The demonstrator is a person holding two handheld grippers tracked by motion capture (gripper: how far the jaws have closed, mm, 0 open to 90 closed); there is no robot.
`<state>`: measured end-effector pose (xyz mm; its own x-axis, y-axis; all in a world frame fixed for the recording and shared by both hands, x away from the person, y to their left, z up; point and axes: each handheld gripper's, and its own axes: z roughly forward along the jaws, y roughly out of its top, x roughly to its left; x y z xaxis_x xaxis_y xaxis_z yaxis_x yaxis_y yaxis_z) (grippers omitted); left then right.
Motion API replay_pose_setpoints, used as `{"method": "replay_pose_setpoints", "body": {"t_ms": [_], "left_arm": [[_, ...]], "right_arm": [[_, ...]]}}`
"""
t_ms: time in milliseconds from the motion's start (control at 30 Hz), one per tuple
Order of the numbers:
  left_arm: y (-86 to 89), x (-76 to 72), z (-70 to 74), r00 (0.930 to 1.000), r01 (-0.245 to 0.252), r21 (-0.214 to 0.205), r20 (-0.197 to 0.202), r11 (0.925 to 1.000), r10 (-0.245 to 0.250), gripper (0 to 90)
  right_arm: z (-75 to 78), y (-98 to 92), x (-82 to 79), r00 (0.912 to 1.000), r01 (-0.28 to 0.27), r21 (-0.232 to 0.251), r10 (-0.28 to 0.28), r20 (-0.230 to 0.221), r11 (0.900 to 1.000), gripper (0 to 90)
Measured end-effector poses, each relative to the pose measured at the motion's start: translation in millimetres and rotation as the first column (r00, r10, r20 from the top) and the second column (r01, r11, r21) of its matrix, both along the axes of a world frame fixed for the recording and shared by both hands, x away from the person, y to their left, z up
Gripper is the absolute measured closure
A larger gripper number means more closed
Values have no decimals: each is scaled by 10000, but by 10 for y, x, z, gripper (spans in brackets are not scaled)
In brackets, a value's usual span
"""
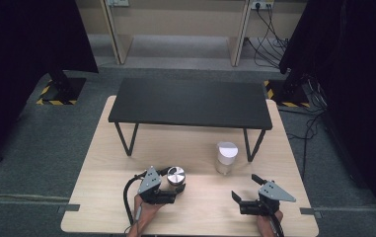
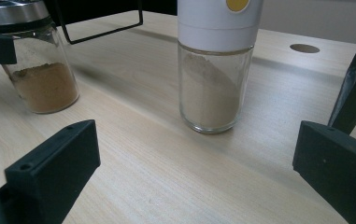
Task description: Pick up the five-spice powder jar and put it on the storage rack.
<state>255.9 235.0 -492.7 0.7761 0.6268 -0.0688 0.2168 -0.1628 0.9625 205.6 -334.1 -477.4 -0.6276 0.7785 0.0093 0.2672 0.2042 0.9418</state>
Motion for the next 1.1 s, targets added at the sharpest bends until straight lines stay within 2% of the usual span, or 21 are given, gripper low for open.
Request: {"method": "replay_pose_setpoints", "body": {"t_ms": [300,567,800,1100], "left_arm": [[-62,-9,-2,9999,-98,171,98,9998,97,233],[-89,-12,-11,9998,-181,185,85,9997,179,300],[-109,-32,0,9995,-252,323,201,9992,246,307],[-120,-49,29,9993,-347,400,148,9986,341,310]], "right_arm": [[1,1,2,10000,-6,-12,6,-3,10000,6],[1,1,3,10000,-14,-11,14,-8,10000,6],[2,1,3,10000,-19,-16,19,-14,10000,6],[2,1,3,10000,-11,-21,11,-6,10000,6]]}}
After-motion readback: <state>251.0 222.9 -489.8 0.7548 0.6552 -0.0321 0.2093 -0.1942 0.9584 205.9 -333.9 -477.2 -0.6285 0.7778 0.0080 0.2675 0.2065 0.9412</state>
